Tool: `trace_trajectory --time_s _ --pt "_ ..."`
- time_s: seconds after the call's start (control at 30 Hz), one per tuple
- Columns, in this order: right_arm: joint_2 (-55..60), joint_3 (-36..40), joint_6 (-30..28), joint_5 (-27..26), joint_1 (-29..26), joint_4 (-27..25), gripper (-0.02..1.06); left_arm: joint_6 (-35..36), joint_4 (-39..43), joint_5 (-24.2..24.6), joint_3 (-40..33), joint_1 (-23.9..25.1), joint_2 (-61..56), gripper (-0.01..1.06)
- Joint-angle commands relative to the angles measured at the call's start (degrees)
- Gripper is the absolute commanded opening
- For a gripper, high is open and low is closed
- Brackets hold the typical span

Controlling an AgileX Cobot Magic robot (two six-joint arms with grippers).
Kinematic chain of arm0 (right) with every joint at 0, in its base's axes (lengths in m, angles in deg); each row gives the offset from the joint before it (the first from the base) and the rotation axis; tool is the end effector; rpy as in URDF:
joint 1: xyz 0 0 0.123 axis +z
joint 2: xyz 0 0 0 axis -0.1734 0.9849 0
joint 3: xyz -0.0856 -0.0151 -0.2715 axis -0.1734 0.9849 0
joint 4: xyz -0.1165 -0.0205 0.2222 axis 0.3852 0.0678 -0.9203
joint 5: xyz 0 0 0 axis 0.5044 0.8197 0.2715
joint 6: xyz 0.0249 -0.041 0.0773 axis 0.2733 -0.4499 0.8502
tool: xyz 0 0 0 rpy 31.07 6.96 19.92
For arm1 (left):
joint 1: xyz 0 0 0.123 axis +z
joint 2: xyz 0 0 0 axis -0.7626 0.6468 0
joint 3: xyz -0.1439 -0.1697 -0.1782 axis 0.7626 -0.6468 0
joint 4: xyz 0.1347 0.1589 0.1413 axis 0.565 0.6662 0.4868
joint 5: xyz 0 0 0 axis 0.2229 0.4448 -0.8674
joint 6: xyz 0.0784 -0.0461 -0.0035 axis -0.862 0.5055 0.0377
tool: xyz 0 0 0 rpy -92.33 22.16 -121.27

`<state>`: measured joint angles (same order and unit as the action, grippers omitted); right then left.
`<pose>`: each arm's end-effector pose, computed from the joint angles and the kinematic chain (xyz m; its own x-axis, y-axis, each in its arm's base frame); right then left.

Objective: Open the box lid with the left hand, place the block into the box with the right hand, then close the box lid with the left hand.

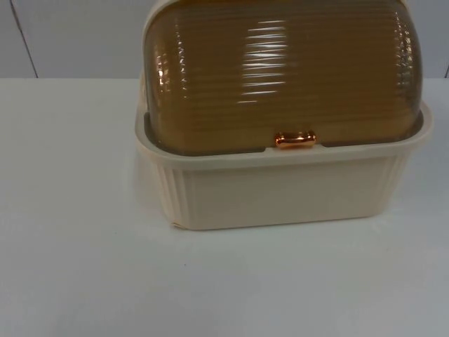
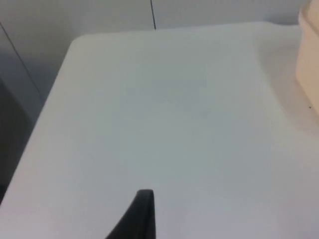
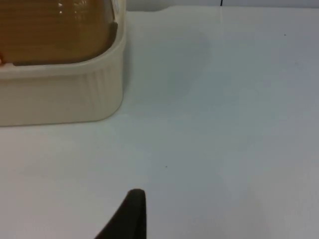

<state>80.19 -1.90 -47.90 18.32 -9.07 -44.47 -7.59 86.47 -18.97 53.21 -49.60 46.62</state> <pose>-0.0089 0.0005 0.2798 -0.4766 -0.0430 -0.8781 -0.0398 0.9988 -0.0273 -0.0112 0.0046 0.2842 -0.4658 0.0244 -0.8846 -0.0345 0.9984 0.0457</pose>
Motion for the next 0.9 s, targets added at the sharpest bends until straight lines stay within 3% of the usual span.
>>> trace_trajectory --time_s 0.0,0.8,0.87 --pt "-0.2 0.4 0.2 -1.4 -0.4 0.2 1.05 1.0 0.5 -1.4 -1.3 0.0 -0.1 1.05" --pt "-0.2 0.4 0.2 -1.4 -0.4 0.2 1.05 0.0 -0.3 -1.9 -2.6 -0.1 -0.1 1.05" --pt "-0.2 0.4 0.2 -1.4 -0.4 0.2 1.05 3.5 0.8 -1.9 -2.6 -0.3 -0.1 1.05"
